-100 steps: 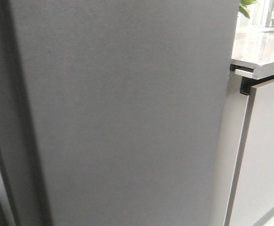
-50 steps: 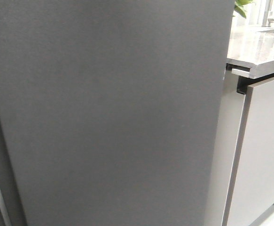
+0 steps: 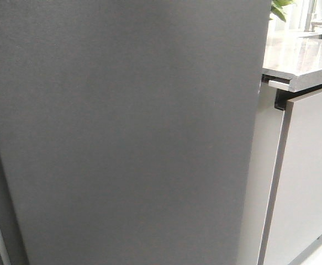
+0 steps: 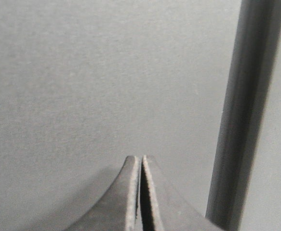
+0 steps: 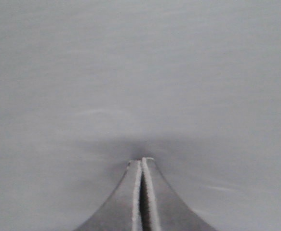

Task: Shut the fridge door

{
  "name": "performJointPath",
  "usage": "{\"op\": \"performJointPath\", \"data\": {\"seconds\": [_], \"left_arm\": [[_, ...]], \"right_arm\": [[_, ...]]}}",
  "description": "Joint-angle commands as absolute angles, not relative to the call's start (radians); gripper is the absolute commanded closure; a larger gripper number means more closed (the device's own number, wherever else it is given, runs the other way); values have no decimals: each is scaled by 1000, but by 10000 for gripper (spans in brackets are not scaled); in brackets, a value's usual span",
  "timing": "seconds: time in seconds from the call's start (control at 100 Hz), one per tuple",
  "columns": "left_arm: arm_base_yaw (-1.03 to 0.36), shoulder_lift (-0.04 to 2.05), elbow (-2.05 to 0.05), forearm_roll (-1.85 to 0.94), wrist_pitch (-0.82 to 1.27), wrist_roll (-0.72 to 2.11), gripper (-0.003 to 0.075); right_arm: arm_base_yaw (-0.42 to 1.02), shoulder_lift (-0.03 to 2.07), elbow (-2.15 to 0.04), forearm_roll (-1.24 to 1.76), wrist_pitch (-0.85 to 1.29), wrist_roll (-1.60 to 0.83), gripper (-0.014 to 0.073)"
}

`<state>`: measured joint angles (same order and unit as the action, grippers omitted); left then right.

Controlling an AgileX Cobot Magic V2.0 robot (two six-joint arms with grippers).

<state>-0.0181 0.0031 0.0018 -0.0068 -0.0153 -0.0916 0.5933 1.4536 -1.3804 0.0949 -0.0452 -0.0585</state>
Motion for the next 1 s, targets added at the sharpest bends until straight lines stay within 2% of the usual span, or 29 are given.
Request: {"op": "performJointPath", "data": {"seconds": [0.0, 0.28, 0.99], "left_arm": [[-23, 22, 30, -8, -92, -95, 741], [-23, 22, 30, -8, -92, -95, 741], [-23, 22, 30, -8, -92, -95, 741]], "right_arm": [[562, 1348, -1376, 96, -115, -70, 670], [399, 1095, -1164, 96, -80, -70, 670], [19, 390, -404, 96, -68, -70, 670]]}}
